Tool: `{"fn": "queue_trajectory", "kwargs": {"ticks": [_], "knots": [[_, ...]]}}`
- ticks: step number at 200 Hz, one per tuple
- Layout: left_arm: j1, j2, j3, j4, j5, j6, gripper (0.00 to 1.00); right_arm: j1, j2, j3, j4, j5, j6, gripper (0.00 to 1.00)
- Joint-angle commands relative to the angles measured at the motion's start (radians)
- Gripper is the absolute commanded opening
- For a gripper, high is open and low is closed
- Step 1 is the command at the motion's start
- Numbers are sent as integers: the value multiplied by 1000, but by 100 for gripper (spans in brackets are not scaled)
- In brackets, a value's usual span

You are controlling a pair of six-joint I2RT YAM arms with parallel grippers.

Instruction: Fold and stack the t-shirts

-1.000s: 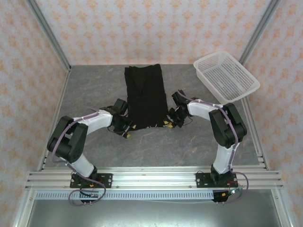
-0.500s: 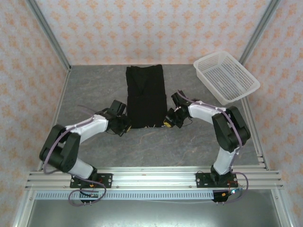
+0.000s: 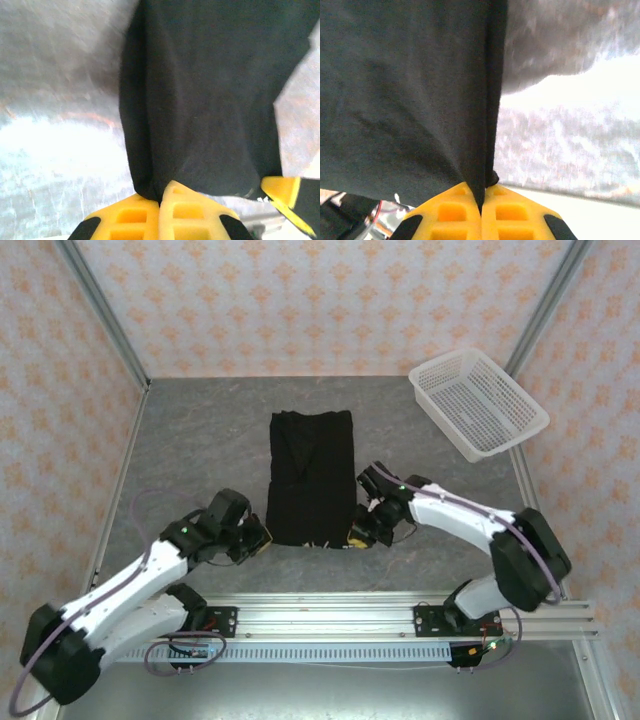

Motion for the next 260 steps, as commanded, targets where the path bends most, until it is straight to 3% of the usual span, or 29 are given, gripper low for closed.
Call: {"fn": "queue_trajectory", "kwargs": {"ticks": [1, 26, 58, 88, 120, 165, 229, 248, 256, 260], "knots": [[-49, -122, 66, -182, -101, -45, 0, 9, -120, 11, -147, -5, 72, 0], [-72, -175, 161, -226, -144, -62, 0, 9, -202, 71, -219, -4, 112, 0], [-80, -123, 323, -235, -203, -16, 0, 9, -227, 198, -298, 12, 160, 0], [-80, -46, 410, -225, -269, -12, 0, -6, -189, 327, -336, 61, 208, 0], [-68, 51, 429, -212, -366, -28, 0, -68, -92, 376, -258, 47, 230, 0], [86, 240, 481, -123, -306, -3, 0, -173, 97, 494, -207, 20, 178, 0], [303, 641, 650, -44, -194, 176, 0, -275, 468, 699, -86, -28, 150, 0], [364, 805, 717, -62, -216, 202, 0, -295, 607, 771, 0, -36, 145, 14], [391, 862, 738, -55, -210, 199, 0, -299, 667, 820, 28, -34, 125, 26], [401, 889, 749, -42, -198, 200, 7, -302, 692, 855, 17, -30, 110, 31]]}}
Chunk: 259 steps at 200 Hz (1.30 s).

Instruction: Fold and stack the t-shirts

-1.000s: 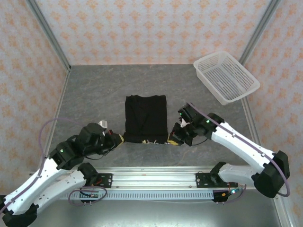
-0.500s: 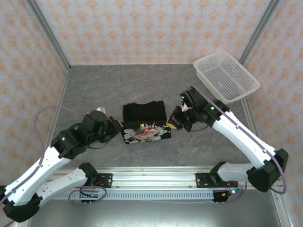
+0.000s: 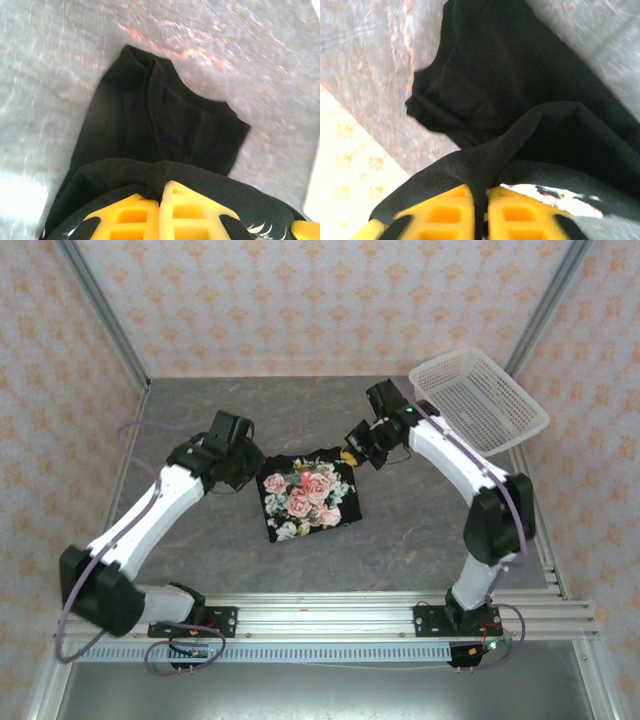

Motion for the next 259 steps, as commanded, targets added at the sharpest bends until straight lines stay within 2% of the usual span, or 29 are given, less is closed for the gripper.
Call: {"fn": "queue_trajectory", "kwargs": {"ticks": [1, 9, 14, 30, 49, 70, 90, 106, 119, 128, 152, 183, 220, 259], "knots": [[74, 136, 66, 14, -13, 59, 10, -24, 145, 124, 67, -2, -2, 32], [88, 176, 97, 21, -10, 61, 36, -27, 201, 196, 36, 2, -32, 40], [91, 195, 121, 17, -11, 68, 44, -28, 227, 233, 20, 4, -53, 43], [92, 196, 167, -12, -36, 81, 55, -29, 245, 311, -35, 47, -118, 51], [75, 91, 94, -7, -48, 35, 61, -29, 173, 270, -57, 98, -175, 58], [-8, -52, -41, 14, -34, -24, 62, -25, 33, 80, -1, 108, -187, 58], [-123, -166, -169, 32, -31, -116, 59, -6, -127, -143, 94, 119, -161, 54], [-197, -242, -283, 91, -3, -223, 55, 27, -227, -288, 160, 113, -121, 41], [-228, -294, -342, 111, 1, -288, 53, 68, -282, -391, 223, 91, -51, 26], [-241, -320, -368, 118, -4, -312, 52, 95, -300, -441, 271, 78, -8, 20], [-246, -333, -383, 103, -18, -305, 50, 171, -290, -486, 328, 93, 73, 12], [-247, -312, -382, 109, -18, -299, 50, 168, -212, -516, 330, 140, 70, 5], [-251, -317, -388, 143, 0, -332, 53, 156, -98, -570, 358, 108, 69, 2], [-305, -273, -385, 255, 13, -424, 54, 165, -153, -638, 414, 87, 143, 2]]}}
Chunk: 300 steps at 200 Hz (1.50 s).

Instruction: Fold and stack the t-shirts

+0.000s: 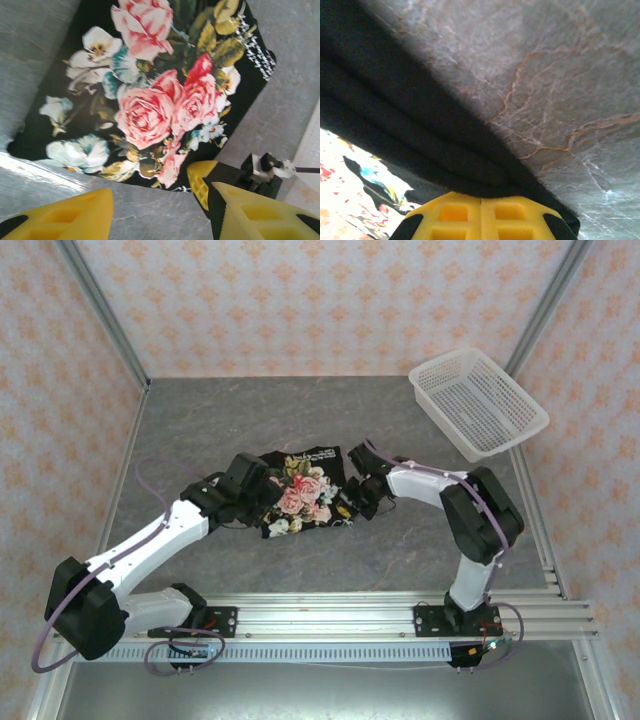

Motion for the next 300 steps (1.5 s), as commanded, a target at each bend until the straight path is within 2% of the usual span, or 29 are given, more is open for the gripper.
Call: {"fn": "queue_trajectory", "kwargs": {"ticks": [1, 23, 39, 65, 91, 119, 135, 144, 160, 174, 194, 215, 240, 254, 277, 300], "knots": [[-42, 33, 2, 95, 3, -83, 54, 11, -36, -45, 9, 6, 57, 2], [-119, 96, 29, 104, -10, -169, 56, 7, -121, -43, -12, 24, 70, 5], [-197, 121, 24, 70, -70, -290, 56, -6, -217, -34, -77, 71, 56, 14], [-314, 153, -42, 209, -199, -491, 63, -39, -373, -52, -140, 115, 23, 30], [-360, 233, -57, 346, -284, -624, 66, -65, -491, -93, -143, 81, 1, 37], [-369, 307, -50, 360, -345, -699, 65, -72, -575, -132, -155, 38, 4, 40], [-369, 342, -90, 434, -372, -758, 63, -72, -625, -153, -152, 27, 15, 41], [-368, 359, -93, 420, -384, -781, 60, -73, -649, -159, -158, 23, 19, 41], [-359, 387, -100, 438, -423, -782, 49, -78, -682, -160, -180, 23, 19, 41], [-338, 422, -107, 479, -418, -767, 32, -84, -705, -161, -195, 23, 22, 42], [-280, 464, -105, 491, -382, -693, 15, -90, -727, -158, -216, 23, 24, 42], [-203, 441, -142, 494, -387, -645, 5, -93, -741, -139, -255, 37, 12, 42], [-33, 387, -156, 457, -354, -476, 1, -99, -763, -132, -275, 57, 10, 41], [90, 377, -158, 494, -312, -331, 1, -104, -770, -133, -278, 64, 11, 41], [310, 426, -69, 442, -175, -75, 0, -109, -766, -135, -273, 65, 13, 41], [470, 512, 24, 427, -86, 57, 0, -114, -750, -135, -264, 69, 15, 41]]}}
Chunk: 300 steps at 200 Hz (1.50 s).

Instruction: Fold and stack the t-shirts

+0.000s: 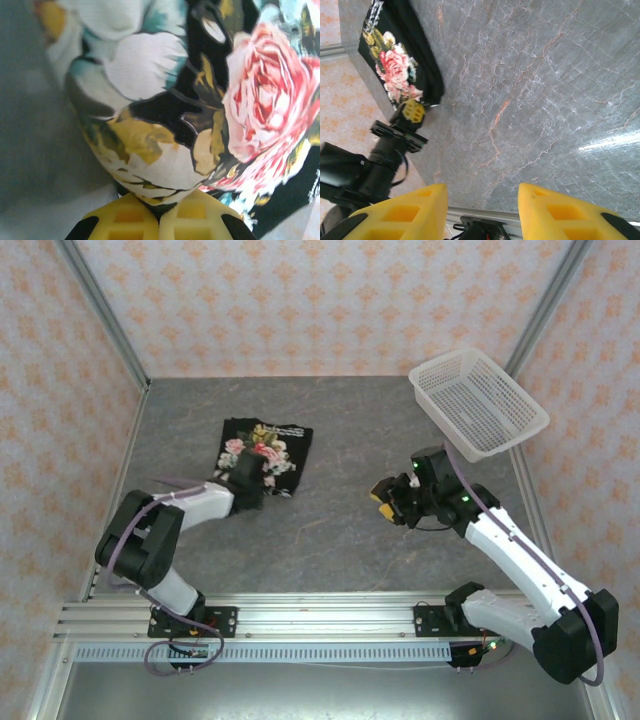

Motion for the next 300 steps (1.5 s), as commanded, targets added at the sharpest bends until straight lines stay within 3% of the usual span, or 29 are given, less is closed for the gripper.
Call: {"fn": "queue_trajectory", "kwargs": {"ticks": [1, 48, 88, 118, 128, 139, 167, 196, 212, 216, 218, 239, 262, 282, 300], "knots": [[128, 76, 92, -62, 102, 262, 0, -8, 4, 24, -12, 25, 1, 41], [295, 318, 328, -61, 182, 306, 0, -10, 76, 58, 6, 23, -5, 41], [352, 486, 620, -184, 205, 394, 0, -13, 132, 95, 5, 23, -25, 41], [365, 543, 715, -167, 268, 382, 0, -14, 149, 122, 30, 10, -51, 41], [364, 545, 720, -140, 298, 359, 3, -14, 171, 129, 78, -5, -65, 42], [362, 533, 711, -97, 327, 334, 13, -14, 159, 140, 138, -3, -82, 43], [357, 456, 710, -90, 385, 351, 53, -15, 93, 162, 291, 49, -136, 49], [354, 310, 688, -198, 431, 441, 68, -15, 63, 192, 319, 142, -209, 62], [348, 182, 657, -288, 421, 533, 99, -21, 51, 228, 246, 204, -248, 77], [343, 150, 652, -321, 410, 560, 100, -26, 50, 243, 222, 213, -256, 96], [342, 135, 649, -337, 406, 576, 100, -30, 52, 250, 208, 216, -260, 100], [329, -25, 626, -551, 306, 720, 100, -80, 74, 349, 12, 266, -298, 99], [305, -215, 563, -695, 181, 847, 100, -103, 48, 390, -62, 323, -402, 99], [264, -329, 514, -811, 31, 935, 100, -102, -21, 383, -101, 436, -473, 99], [239, -452, 415, -825, -113, 926, 100, -103, -67, 359, -174, 604, -484, 99]]}}
